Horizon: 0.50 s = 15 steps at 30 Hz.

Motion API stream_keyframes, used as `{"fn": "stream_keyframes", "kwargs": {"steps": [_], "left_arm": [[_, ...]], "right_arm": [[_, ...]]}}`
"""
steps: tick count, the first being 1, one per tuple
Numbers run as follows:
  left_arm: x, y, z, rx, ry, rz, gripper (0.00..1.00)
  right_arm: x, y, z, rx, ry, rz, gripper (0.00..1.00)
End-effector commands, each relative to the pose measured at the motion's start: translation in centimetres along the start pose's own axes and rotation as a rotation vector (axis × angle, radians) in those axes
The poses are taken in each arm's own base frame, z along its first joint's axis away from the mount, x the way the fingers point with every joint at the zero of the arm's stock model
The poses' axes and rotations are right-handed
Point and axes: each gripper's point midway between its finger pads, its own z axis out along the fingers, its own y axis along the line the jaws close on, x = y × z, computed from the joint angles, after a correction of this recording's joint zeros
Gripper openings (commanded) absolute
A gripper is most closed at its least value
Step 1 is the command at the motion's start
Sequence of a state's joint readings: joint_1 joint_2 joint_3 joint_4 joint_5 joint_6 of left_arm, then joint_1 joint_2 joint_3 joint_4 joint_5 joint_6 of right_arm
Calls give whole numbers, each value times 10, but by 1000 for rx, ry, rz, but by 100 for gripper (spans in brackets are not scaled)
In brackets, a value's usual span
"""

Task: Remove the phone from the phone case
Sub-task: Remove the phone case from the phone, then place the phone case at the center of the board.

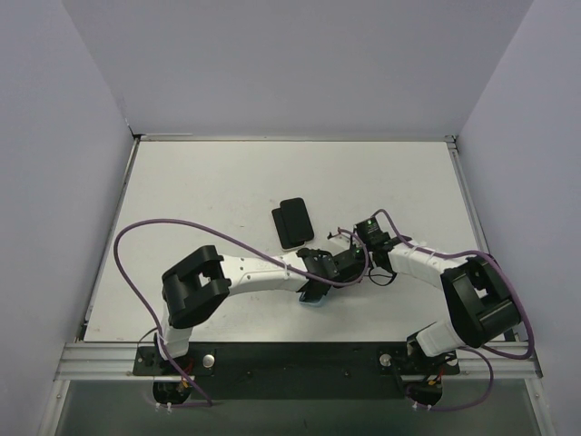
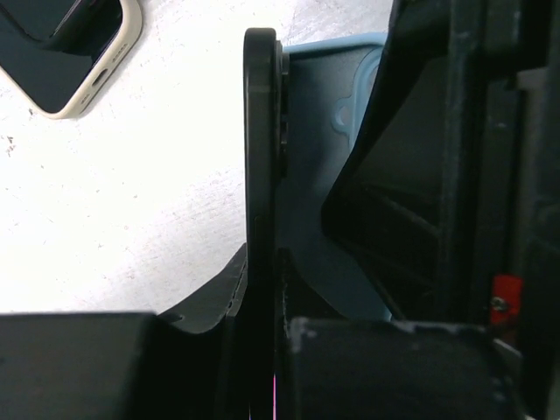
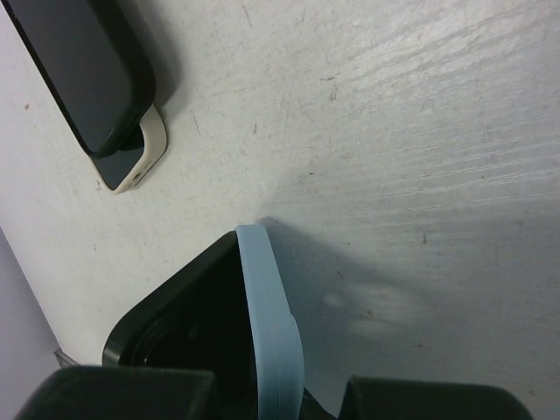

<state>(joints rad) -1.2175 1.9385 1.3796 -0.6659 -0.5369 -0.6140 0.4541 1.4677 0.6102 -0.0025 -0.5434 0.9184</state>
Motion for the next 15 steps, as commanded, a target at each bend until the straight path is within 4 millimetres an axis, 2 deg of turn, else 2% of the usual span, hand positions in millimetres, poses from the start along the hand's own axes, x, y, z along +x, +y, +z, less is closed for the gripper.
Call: {"fn": "stream_keyframes", "kwargs": {"steps": [1,5,8,9,10,11,12,13,14,15], "left_arm": [[-6,41,-15,-131,-14,38,0],[-17,38,-32,-33,-26,-23,0],[-28,43,-45,54,-35,-102,0],[-39,38,-59,141,-59,-150,0],[-38,46,-56,168,-46,-186,0],[-44,48,-61,209,-57,-236,0],[-59,45,-77,305,-88,-302,0],[-57,51,-77,334,-82,-348,0],[-67,65,-75,348,-93,-437,0],[-82,74,-87,398,-147,-492,0]], "right_arm": [[5,-6,-6,45,32,10,0],[1,-9,-6,69,17,-5,0],[-7,-7,-10,87,-10,-23,0],[-8,-8,-11,96,-12,-29,0],[-11,-9,-12,103,-21,-43,0],[-17,-6,-14,102,-37,-55,0],[-21,-11,-15,134,-56,-62,0],[-25,-12,-14,148,-62,-65,0],[-28,-12,-15,151,-65,-78,0],[-36,-8,-17,140,-80,-75,0]]}}
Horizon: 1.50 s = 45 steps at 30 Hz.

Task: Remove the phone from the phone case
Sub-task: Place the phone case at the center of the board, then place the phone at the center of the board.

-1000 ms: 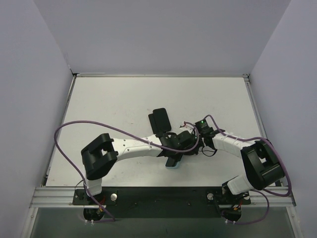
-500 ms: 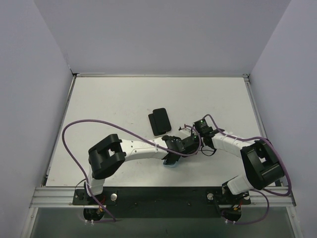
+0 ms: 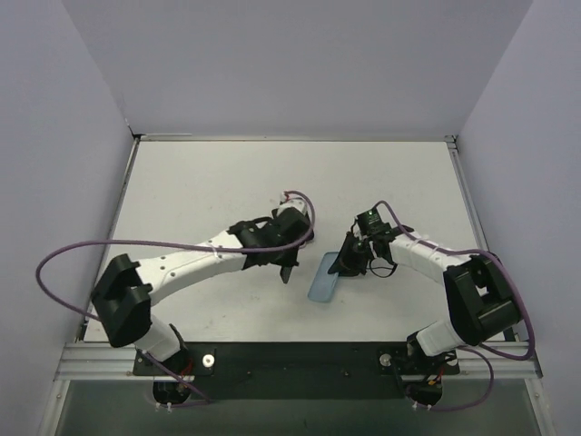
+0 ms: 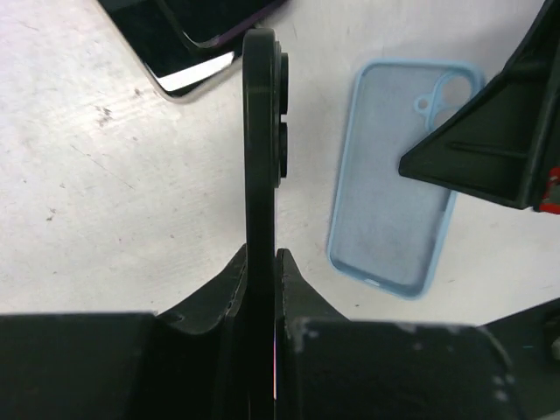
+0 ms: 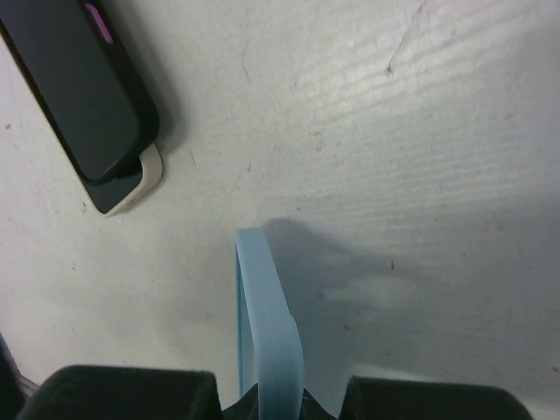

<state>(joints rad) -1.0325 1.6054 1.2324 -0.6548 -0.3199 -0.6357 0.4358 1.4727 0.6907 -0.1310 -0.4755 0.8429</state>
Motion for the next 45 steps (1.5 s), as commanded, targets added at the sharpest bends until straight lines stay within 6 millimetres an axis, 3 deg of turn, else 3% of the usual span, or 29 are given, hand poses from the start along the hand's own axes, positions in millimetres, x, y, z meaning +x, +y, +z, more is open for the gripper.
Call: {"fn": "stream_keyframes", "kwargs": {"steps": [1,2,5,6,8,9,10,11,12,14,15,16,17,18,20,23,25,26,28,29,30,31,32,35,37,38,42,43,45], "left_arm": [[-56,-8,-43,286,-122,-249,0],[-63,8,-41,272,-138,-291,0],[-70,31,-52,273,-154,-302,0],[-78,49,-55,260,-178,-329,0],[-79,63,-58,287,-174,-334,0],[-82,83,-59,270,-186,-365,0],[-82,92,-59,259,-185,-372,0],[-79,103,-59,235,-177,-360,0],[-81,126,-57,185,-187,-388,0],[-74,154,-53,88,-176,-381,0],[-75,172,-53,37,-179,-396,0],[-74,183,-53,-3,-179,-396,0],[-70,197,-49,-61,-159,-387,0],[-68,209,-47,-111,-148,-393,0],[-72,233,-44,-192,-129,-412,0],[-81,256,-33,-273,-115,-419,0],[-88,264,-28,-310,-113,-412,0],[-85,271,-17,-332,-85,-418,0],[-87,283,-10,-392,-76,-415,0],[-87,288,-3,-419,-53,-415,0],[-88,293,1,-445,-47,-412,0],[-90,301,3,-485,-47,-406,0],[-93,306,11,-512,-38,-396,0],[-92,327,28,-631,0,-365,0],[-99,335,34,-676,8,-362,0],[-99,343,43,-721,27,-353,0],[-94,356,60,-813,64,-341,0],[-90,359,65,-837,75,-343,0],[-93,360,68,-845,70,-357,0]], "right_arm": [[-27,-4,-7,59,-56,-30,0],[-32,-3,-10,53,-67,-30,0],[-68,6,-25,13,-137,14,0],[-80,6,-30,4,-161,33,0],[-118,8,-47,-16,-238,79,0],[-129,4,-49,-11,-255,95,0],[-155,1,-62,-10,-320,124,0],[-168,-2,-66,-6,-346,137,0],[-182,-9,-65,6,-359,163,0],[-224,-17,-82,3,-448,209,0],[-237,-33,-76,25,-444,255,0],[-261,-28,-89,5,-488,260,0],[-277,-41,-94,3,-505,301,0],[-287,-53,-85,17,-490,330,0],[-318,-67,-99,31,-559,376,0],[-338,-91,-100,71,-588,437,0],[-342,-112,-99,129,-597,479,3],[-337,-122,-97,162,-587,514,20],[-333,-145,-105,236,-621,559,42],[-330,-149,-107,251,-624,565,59],[-327,-149,-111,254,-630,555,67],[-326,-149,-113,267,-638,541,92],[-323,-147,-120,279,-645,532,97],[-309,-145,-136,314,-681,535,100],[-294,-141,-135,307,-670,543,100],[-290,-129,-143,278,-681,524,100],[-265,-81,-129,227,-605,297,99],[-252,-49,-114,192,-543,178,97],[-230,-28,-99,232,-452,11,97]]}}
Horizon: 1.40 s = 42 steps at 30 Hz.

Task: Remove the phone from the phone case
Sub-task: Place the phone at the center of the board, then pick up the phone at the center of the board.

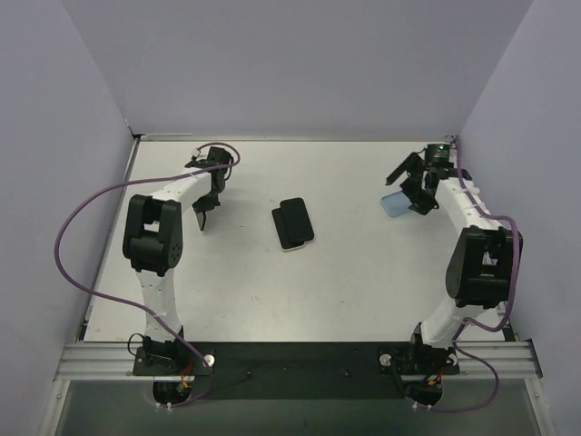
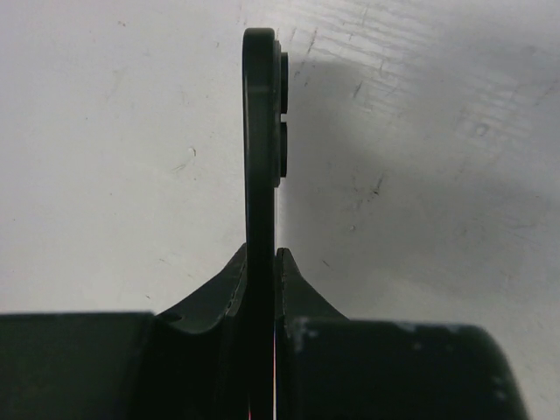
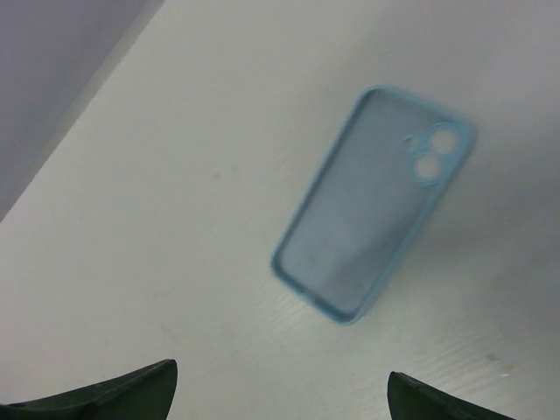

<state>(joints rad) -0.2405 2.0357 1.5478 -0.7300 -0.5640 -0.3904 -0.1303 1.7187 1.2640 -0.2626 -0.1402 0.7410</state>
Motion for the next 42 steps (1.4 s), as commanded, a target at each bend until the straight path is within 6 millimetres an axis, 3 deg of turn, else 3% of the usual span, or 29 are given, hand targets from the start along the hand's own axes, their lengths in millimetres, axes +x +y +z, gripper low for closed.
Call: {"fn": "stream_keyframes", "kwargs": {"steps": [1,2,5,8,12,14,15,17,19,23,24,30,36,42], "left_arm": [[-23,9,0,-91,-47,-44,0],[-22,1,1,-46,-29,-46,7],[-23,-12,4,2,-22,-48,16],[-20,-21,8,38,-1,-44,22],[-18,-31,5,89,14,-37,61],[-19,-34,1,118,16,-39,68],[-22,-33,-5,131,9,-46,78],[-24,-35,-14,162,6,-49,80],[-32,-31,-33,201,-18,-73,92],[-44,-24,-76,306,-71,-157,94],[-48,-21,-96,349,-101,-180,94],[-45,-7,-159,527,-168,-233,95],[-12,20,-182,560,-174,-248,95],[22,23,-192,628,-136,-274,96]], "right_arm": [[91,55,-23,-93,178,-437,97],[102,58,-24,-80,186,-497,97],[148,78,-28,-154,282,-648,97],[182,94,-32,-207,329,-763,98],[211,111,-33,-234,351,-828,98],[222,115,-28,-231,369,-851,98],[227,122,-29,-239,359,-872,98],[237,125,-25,-232,361,-903,99],[247,133,-21,-230,355,-930,99],[267,141,-19,-246,384,-967,100],[272,140,-17,-241,389,-975,100],[286,138,-2,-181,368,-1016,100],[296,125,11,-111,359,-1043,100],[292,134,21,-85,322,-1010,92]]}}
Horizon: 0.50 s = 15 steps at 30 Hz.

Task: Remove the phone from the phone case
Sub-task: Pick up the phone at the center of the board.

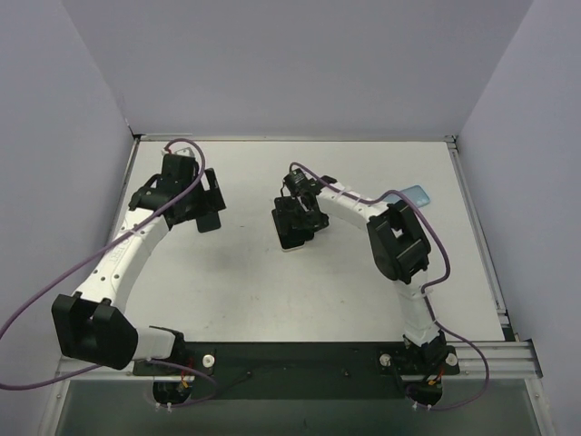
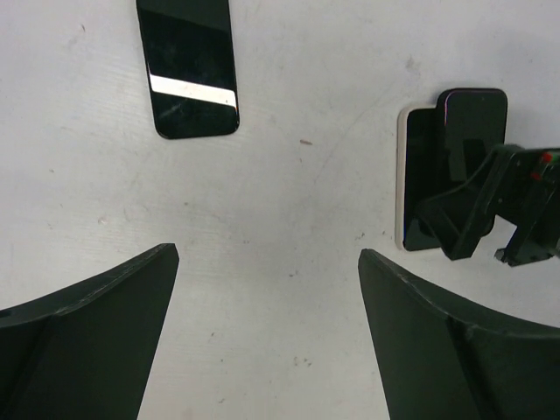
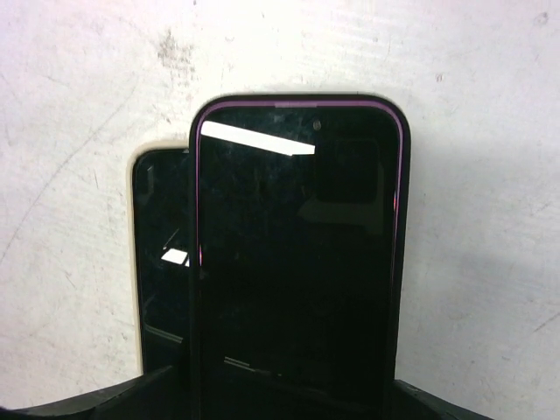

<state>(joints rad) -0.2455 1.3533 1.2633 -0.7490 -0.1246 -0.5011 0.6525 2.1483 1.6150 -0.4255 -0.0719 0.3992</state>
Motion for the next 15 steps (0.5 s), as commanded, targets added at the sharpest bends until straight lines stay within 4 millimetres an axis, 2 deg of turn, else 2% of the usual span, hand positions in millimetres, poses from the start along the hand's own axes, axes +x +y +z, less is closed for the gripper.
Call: {"fn": "stream_keyframes", "kwargs": {"steps": [1,2,3,5,6,8,9,10,12,14,15], "left_arm": [[12,-8,-16,93,10,-51,96],[16,-8,-15,98,17,-62,95],[20,-10,-15,109,24,-66,96],[21,-12,-13,122,29,-85,95],[27,-15,-10,143,54,-94,95],[29,-25,-6,195,59,-102,95],[38,-33,-5,253,94,-103,95],[41,-38,-4,285,97,-103,95],[40,-47,-5,338,88,-136,96],[47,-53,-4,381,119,-153,97],[54,-61,-8,437,160,-146,97]], "right_arm": [[-9,-5,1,67,-12,31,89],[-11,-4,2,66,-15,35,85],[-16,-1,2,62,-22,43,73],[-16,0,1,60,-20,49,57],[-18,2,-4,57,-29,59,43],[-14,1,-8,57,-28,67,27],[-19,-2,-16,75,-53,76,7],[-14,-5,-18,78,-47,93,0],[-19,-2,-34,55,-80,114,0],[-13,-2,-40,36,-95,149,0],[-16,-1,-53,20,-125,161,0]]}}
